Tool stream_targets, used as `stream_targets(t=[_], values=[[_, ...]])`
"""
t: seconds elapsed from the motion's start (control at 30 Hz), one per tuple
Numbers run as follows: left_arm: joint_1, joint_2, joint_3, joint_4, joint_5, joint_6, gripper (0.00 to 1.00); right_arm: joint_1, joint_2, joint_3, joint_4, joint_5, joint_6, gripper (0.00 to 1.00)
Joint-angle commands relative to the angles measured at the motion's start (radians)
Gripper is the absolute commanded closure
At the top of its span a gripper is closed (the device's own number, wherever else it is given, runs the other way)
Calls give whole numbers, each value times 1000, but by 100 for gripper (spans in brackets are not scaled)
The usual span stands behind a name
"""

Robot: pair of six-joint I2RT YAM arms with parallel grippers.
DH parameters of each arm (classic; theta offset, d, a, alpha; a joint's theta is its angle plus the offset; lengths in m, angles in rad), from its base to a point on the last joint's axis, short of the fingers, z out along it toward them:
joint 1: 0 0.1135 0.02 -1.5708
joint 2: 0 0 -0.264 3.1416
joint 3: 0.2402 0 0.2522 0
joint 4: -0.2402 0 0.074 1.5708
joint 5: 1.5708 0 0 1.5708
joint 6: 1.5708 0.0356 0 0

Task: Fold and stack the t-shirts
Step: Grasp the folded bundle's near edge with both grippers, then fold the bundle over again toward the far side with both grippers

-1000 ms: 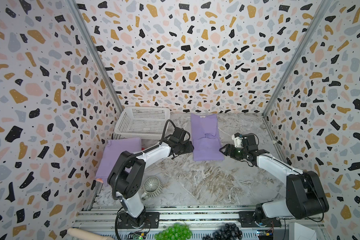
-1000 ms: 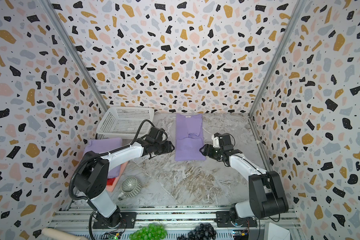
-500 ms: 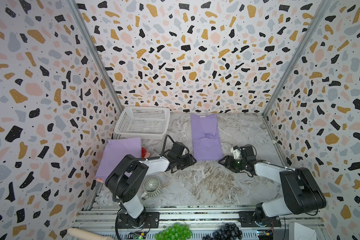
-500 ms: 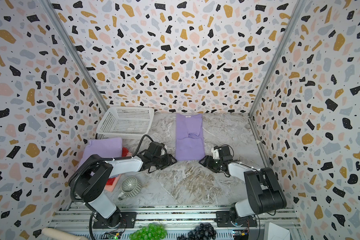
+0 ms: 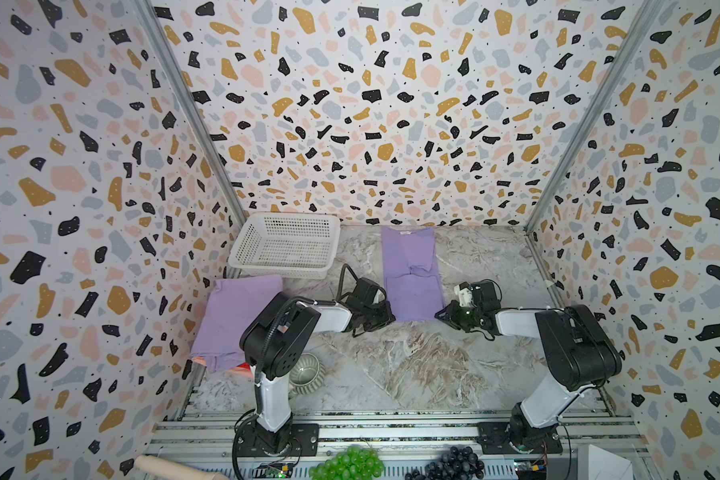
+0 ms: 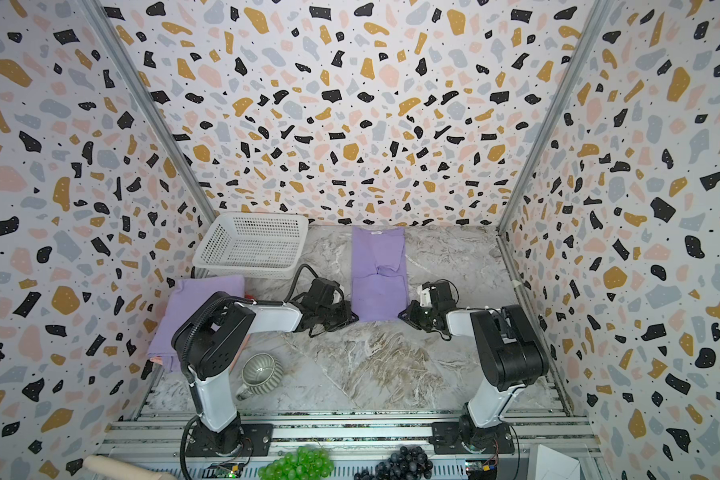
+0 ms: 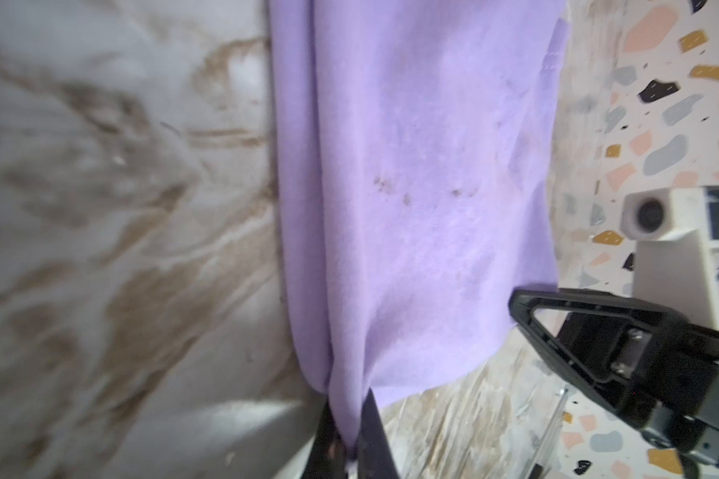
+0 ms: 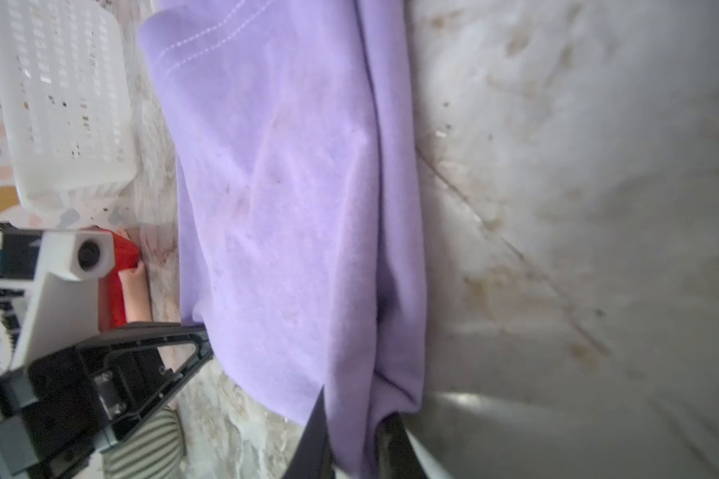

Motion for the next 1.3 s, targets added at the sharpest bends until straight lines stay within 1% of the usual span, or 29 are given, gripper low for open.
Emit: stream_targets(t=[0.0, 0.13, 0.27, 0.37, 0.47, 0.57, 0.63, 0.73, 0.87, 0.97, 1.13, 1.2, 1.23, 1.27], values=[[-2, -64, 4, -77, -36, 58, 100, 20, -57, 37, -125, 45, -78, 90], [-21, -196, -92, -168, 5, 91, 100, 41, -204, 4, -299, 59, -157, 92], [-94, -372, -190, -323, 23, 130, 100, 99, -423, -27, -553, 95, -225, 92], [-154, -493, -234, -383, 12, 94, 100, 173, -569, -25, -700, 143, -216, 92], [-173, -599, -238, -386, -1, 24, 100, 231, -662, -22, -731, 144, -146, 92], [-169, -650, -168, -421, -55, 22, 100, 247, -682, 16, -695, 143, -105, 91], [-162, -637, -101, -435, -63, 33, 100, 247, -653, 67, -665, 158, -107, 91], [-132, -575, -14, -445, -54, 87, 100, 245, -551, 169, -617, 164, -153, 90], [-55, -488, 81, -455, -42, 165, 100, 241, -387, 347, -609, 186, -239, 90], [12, -415, 164, -455, -41, 203, 100, 204, -272, 444, -587, 159, -267, 90], [112, -248, 316, -419, 12, 237, 100, 126, -98, 567, -521, 92, -273, 90], [145, -158, 389, -416, 35, 246, 100, 95, -3, 644, -509, 67, -272, 89], [157, -115, 419, -408, 57, 250, 100, 84, 38, 670, -501, 61, -269, 88], [169, -64, 456, -400, 70, 252, 98, 70, 93, 718, -502, 61, -254, 84]])
